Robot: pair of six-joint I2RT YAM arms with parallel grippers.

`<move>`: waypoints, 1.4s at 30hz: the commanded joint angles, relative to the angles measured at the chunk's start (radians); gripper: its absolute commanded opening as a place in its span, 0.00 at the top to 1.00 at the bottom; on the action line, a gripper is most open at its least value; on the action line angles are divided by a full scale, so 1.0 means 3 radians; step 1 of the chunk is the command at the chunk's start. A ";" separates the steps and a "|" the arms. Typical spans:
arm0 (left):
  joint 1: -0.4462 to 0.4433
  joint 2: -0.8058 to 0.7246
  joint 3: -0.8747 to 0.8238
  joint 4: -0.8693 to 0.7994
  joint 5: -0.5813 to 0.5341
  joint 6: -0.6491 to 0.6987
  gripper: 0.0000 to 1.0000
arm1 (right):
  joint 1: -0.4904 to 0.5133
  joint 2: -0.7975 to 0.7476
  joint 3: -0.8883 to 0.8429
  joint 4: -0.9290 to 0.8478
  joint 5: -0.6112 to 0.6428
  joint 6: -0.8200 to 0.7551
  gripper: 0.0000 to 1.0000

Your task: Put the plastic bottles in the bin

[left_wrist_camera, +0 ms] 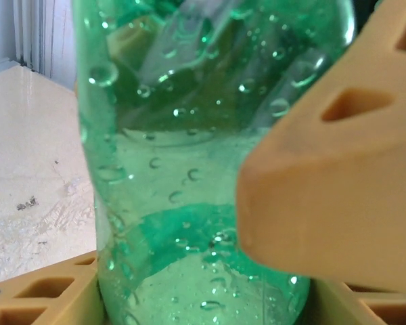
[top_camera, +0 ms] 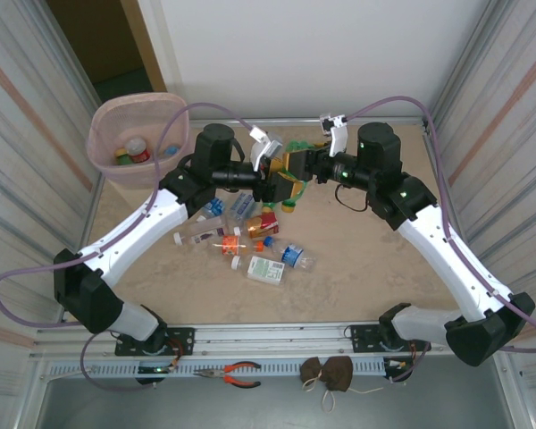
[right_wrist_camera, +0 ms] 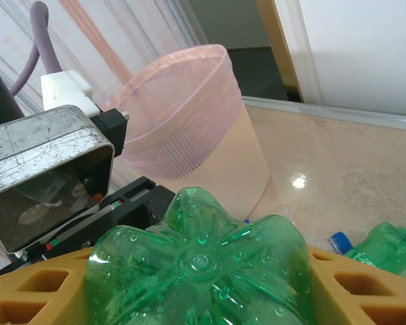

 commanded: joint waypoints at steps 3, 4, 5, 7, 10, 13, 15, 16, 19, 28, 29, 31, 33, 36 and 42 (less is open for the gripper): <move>-0.0011 -0.0009 0.0069 0.0057 0.0015 0.0082 0.43 | 0.0047 -0.0099 0.0127 0.0070 0.0008 0.0032 0.42; -0.0011 -0.0021 0.0070 0.0046 -0.0017 0.0089 0.43 | 0.0047 -0.0106 0.0132 0.0056 0.0031 0.0028 0.40; -0.0012 -0.0026 0.0069 0.0037 -0.0043 0.0100 0.43 | 0.0047 -0.0113 0.0135 0.0035 0.0051 0.0027 0.37; -0.0011 -0.0043 0.0089 -0.0022 -0.0131 0.0128 0.44 | 0.0047 -0.0124 0.0157 -0.0023 0.0117 0.0021 0.28; -0.0006 -0.0085 0.0135 -0.0141 -0.0344 0.0170 0.46 | 0.0042 -0.0144 0.0203 -0.0157 0.0239 0.0002 0.20; -0.0001 -0.0142 0.0174 -0.0273 -0.0579 0.0219 0.46 | 0.0024 -0.0197 0.0234 -0.0319 0.0418 -0.0049 0.17; 0.0017 -0.0170 0.0245 -0.0421 -0.0702 0.0264 0.46 | -0.0022 -0.0272 0.0231 -0.0408 0.0542 -0.0076 0.16; 0.0029 -0.0184 0.0282 -0.0495 -0.0760 0.0287 0.46 | -0.0059 -0.0312 0.0227 -0.0431 0.0565 -0.0081 0.15; 0.0109 -0.0206 0.0444 -0.0769 -0.0938 0.0328 0.46 | -0.0188 -0.0425 0.0204 -0.0492 0.0578 -0.0096 0.14; 0.0623 -0.0158 0.1274 -0.1891 -0.1485 0.0447 0.49 | -0.0457 -0.0574 0.0194 -0.0719 0.0588 -0.0193 0.14; 0.0719 -0.0139 0.1382 -0.2022 -0.1542 0.0473 0.49 | -0.0475 -0.0574 0.0194 -0.0736 0.0587 -0.0193 0.14; 0.0890 -0.0107 0.1583 -0.2236 -0.1617 0.0508 0.49 | -0.0489 -0.0574 0.0206 -0.0760 0.0582 -0.0193 0.14; 0.1095 -0.0073 0.1770 -0.2418 -0.1629 0.0529 0.49 | -0.0490 -0.0575 0.0209 -0.0773 0.0582 -0.0193 0.14; 0.1483 0.0004 0.1994 -0.2641 -0.1545 0.0506 0.49 | -0.0492 -0.0556 0.0209 -0.0782 0.0582 -0.0193 0.14; 0.2122 0.0133 0.2234 -0.2923 -0.1585 0.0593 0.49 | -0.0491 -0.0518 0.0234 -0.0834 0.0547 -0.0173 0.15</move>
